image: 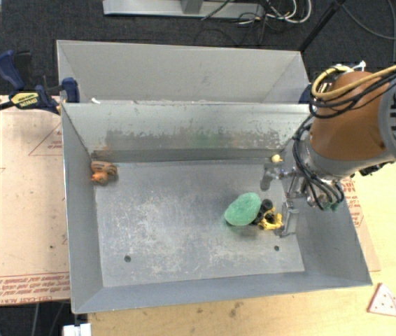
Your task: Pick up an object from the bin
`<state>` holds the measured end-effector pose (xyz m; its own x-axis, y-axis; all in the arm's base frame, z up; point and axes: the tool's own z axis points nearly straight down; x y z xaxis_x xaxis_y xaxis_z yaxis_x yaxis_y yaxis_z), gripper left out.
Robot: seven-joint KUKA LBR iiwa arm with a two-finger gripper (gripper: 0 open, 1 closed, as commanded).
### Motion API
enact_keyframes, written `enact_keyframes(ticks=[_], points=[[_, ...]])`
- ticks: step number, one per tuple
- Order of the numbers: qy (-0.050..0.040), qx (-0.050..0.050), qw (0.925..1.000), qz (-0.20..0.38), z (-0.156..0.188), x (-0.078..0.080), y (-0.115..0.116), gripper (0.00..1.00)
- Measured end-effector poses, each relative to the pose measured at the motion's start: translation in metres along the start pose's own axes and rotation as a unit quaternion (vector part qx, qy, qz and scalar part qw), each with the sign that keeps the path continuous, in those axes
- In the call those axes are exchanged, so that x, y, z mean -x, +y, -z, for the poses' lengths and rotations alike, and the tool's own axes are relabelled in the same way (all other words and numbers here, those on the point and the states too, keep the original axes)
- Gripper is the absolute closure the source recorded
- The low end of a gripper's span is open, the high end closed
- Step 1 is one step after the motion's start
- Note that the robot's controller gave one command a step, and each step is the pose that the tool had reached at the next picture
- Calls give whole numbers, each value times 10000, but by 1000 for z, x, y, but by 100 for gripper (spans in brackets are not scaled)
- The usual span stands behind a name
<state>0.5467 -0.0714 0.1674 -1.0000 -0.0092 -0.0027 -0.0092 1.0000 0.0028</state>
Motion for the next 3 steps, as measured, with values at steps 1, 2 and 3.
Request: enact_keyframes(ticks=[1,2,3], points=[[11,-11,10000,-94,-42,-5,17,100],[12,-11,10000,-95,-42,-5,17,0],[12,-11,10000,-95,-42,-5,17,0]])
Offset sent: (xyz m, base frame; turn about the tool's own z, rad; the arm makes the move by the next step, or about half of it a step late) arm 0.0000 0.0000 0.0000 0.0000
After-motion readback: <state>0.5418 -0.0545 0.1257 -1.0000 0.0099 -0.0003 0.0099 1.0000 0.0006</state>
